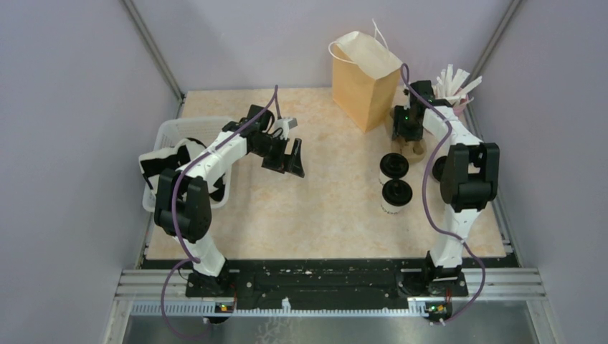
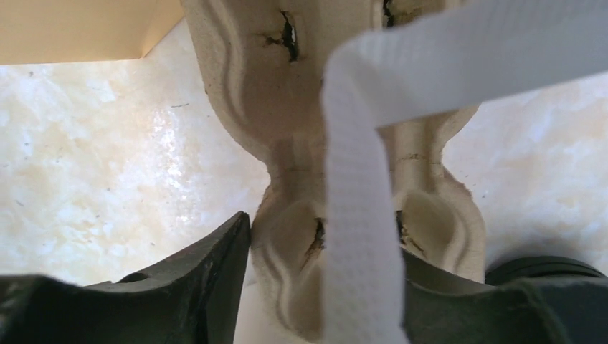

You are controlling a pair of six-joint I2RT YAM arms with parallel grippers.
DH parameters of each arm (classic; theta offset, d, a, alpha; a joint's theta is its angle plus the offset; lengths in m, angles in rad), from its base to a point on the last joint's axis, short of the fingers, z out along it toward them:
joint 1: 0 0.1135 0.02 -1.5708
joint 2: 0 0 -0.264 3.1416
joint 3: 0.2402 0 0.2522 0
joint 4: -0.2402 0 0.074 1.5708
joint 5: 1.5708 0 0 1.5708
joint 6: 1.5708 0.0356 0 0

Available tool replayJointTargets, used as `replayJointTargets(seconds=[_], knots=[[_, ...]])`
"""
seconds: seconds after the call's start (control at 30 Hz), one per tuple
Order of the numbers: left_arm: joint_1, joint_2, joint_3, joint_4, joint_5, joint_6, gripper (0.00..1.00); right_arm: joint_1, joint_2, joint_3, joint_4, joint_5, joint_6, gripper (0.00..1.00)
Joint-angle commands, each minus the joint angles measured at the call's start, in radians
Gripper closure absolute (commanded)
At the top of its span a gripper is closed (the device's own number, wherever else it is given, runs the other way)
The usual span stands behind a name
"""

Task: Pack the takeout coffee

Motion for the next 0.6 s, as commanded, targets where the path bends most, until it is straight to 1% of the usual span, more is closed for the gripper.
replayJointTargets(seconds=[0.0,0.13,0.2,0.47,0.57], knots=[[0.002,-0.027,0.002,0.031,0.021,0.019,0.02,-0.013,-0.038,0.023,0.028,-0.037,0.020,0.54],[0.001,-0.026,0.002,0.030,0.021,0.019,0.02,-0.013,-0.036,0.023,0.027,-0.029,0.019,0.72],[0.001,-0.024,0.002,0.030,0.021,0.019,0.02,-0.013,-0.041,0.023,0.026,-0.015,0.021,0.80],[0.001,-0.024,0.003,0.031,0.023,0.020,0.02,-0.015,-0.065,0.034,0.023,0.021,0.023,0.99],[0.001,-0.024,0.004,0.030,0.023,0.019,0.02,-0.010,-0.083,0.049,0.008,0.069,0.027,1.00]])
